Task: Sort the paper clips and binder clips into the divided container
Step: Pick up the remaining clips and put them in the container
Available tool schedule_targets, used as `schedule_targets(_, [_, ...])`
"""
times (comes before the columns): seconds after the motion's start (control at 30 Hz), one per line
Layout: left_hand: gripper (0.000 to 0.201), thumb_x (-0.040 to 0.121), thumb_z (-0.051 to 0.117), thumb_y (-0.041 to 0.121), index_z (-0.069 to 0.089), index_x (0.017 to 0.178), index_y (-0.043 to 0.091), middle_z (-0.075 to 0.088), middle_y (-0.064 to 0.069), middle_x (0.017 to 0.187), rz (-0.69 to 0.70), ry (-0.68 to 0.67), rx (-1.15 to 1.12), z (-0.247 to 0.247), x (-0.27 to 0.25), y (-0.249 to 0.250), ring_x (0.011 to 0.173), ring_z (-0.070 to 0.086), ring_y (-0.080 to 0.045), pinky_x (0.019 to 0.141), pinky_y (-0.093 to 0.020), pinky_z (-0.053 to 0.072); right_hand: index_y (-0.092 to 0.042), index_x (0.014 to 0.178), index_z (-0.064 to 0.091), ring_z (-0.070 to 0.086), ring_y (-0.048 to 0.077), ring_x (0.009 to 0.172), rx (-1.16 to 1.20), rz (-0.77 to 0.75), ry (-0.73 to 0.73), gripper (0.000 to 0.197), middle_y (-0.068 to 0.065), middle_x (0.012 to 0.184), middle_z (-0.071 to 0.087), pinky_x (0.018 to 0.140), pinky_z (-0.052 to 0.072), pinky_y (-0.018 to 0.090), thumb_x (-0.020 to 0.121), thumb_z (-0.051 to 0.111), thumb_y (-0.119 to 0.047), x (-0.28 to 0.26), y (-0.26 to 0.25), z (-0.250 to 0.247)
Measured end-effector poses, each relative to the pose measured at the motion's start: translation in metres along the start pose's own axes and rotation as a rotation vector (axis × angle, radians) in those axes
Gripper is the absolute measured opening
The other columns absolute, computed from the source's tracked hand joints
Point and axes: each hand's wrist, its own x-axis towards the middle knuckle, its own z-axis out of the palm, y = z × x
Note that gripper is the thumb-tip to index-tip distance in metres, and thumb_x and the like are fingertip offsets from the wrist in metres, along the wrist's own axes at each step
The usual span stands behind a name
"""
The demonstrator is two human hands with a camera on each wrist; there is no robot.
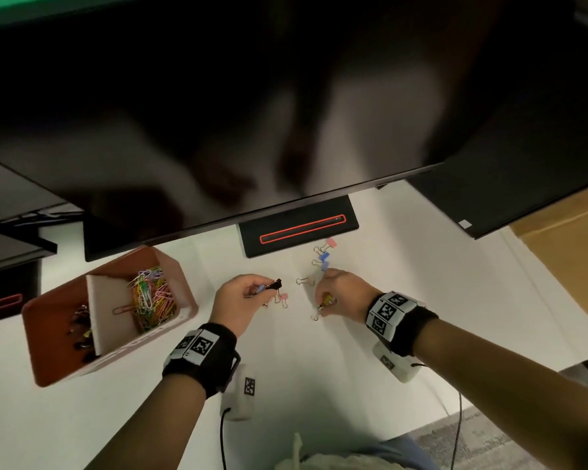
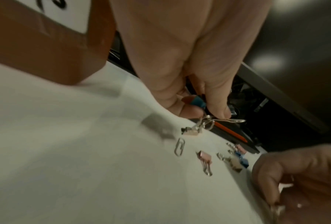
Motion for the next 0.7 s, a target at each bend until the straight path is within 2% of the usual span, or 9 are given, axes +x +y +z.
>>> schedule_targets(0.07, [0.023,0.072,0.075,0.010,0.071,0.081,0.031,0.072,0.001,0.091,0.018,0.031,-0.044,-0.012,-0.009,0.002,0.089,0.066,-0.019,0.088,-0.038,0.052,-0.012,0.090,0.067,0.047,0.013,0.083,0.003,-0.030,-0.012,0.015,-0.002,0.091,0.050,0.072,0.039,0.019,0.076,0.071,-0.017,-0.002,-0.005,0.004])
schedule_targets(0.17, [0.023,0.073,0.074,0.007,0.071,0.084,0.027,0.071,-0.003,0.092,0.062,0.085,-0.099,-0.032,-0.027,0.009,0.090,0.066,-0.020,0.083,-0.030,0.051,-0.011,0.086,0.068,0.047,0.011,0.078,0.000,-0.072,-0.014,0.011,-0.003,0.087,0.050,0.065,0.033,0.009,0.076,0.071,-0.014,-0.003,-0.013,0.014])
schedule_targets(0.3, [0.027,0.074,0.072,0.003,0.071,0.081,0.029,0.071,0.002,0.082,0.123,0.139,-0.182,-0.063,-0.055,0.015,0.076,0.064,-0.011,0.075,-0.026,0.050,-0.009,0.082,0.070,0.050,0.011,0.079,-0.012,-0.118,-0.022,0.008,0.004,0.088,0.062,0.072,0.034,0.015,0.075,0.072,-0.011,-0.002,-0.032,0.027])
schedule_targets(0.37, [0.028,0.074,0.072,0.004,0.072,0.080,0.032,0.072,0.005,0.080,0.137,0.167,-0.221,-0.083,-0.070,0.015,0.077,0.064,-0.011,0.077,-0.026,0.051,-0.009,0.084,0.070,0.056,0.015,0.083,-0.040,-0.142,-0.025,0.009,0.006,0.093,0.067,0.073,0.033,0.014,0.076,0.072,-0.013,0.000,-0.047,0.033])
schedule_targets(0.43, [0.026,0.074,0.071,0.006,0.072,0.082,0.030,0.073,0.002,0.083,0.131,0.189,-0.269,-0.104,-0.086,0.014,0.081,0.064,-0.015,0.079,-0.029,0.052,-0.008,0.085,0.070,0.056,0.016,0.083,-0.046,-0.178,-0.015,0.010,0.006,0.093,0.069,0.074,0.034,0.015,0.077,0.072,-0.015,0.003,-0.066,0.038])
schedule_targets(0.53, [0.022,0.074,0.071,0.006,0.071,0.084,0.026,0.073,-0.002,0.086,0.121,0.267,-0.325,-0.138,-0.106,0.008,0.083,0.066,-0.017,0.076,-0.031,0.053,-0.012,0.086,0.069,0.050,0.010,0.080,-0.044,-0.249,0.005,0.010,0.005,0.093,0.067,0.074,0.036,0.018,0.078,0.072,-0.017,0.013,-0.105,0.042])
schedule_targets(0.63, [0.018,0.075,0.069,0.004,0.071,0.086,0.018,0.072,-0.003,0.088,0.140,0.335,-0.342,-0.171,-0.124,0.002,0.082,0.067,-0.015,0.072,-0.025,0.056,-0.012,0.088,0.069,0.048,0.009,0.080,-0.025,-0.366,0.057,0.011,0.005,0.093,0.066,0.075,0.038,0.019,0.078,0.072,-0.017,0.028,-0.155,0.042])
schedule_targets(0.7, [0.016,0.076,0.068,0.003,0.070,0.086,0.015,0.073,0.001,0.084,0.149,0.381,-0.351,-0.194,-0.134,-0.004,0.078,0.067,-0.011,0.066,-0.020,0.056,-0.013,0.087,0.068,0.049,0.008,0.081,-0.010,-0.458,0.096,0.011,0.003,0.091,0.066,0.076,0.042,0.020,0.078,0.072,-0.016,0.039,-0.193,0.038])
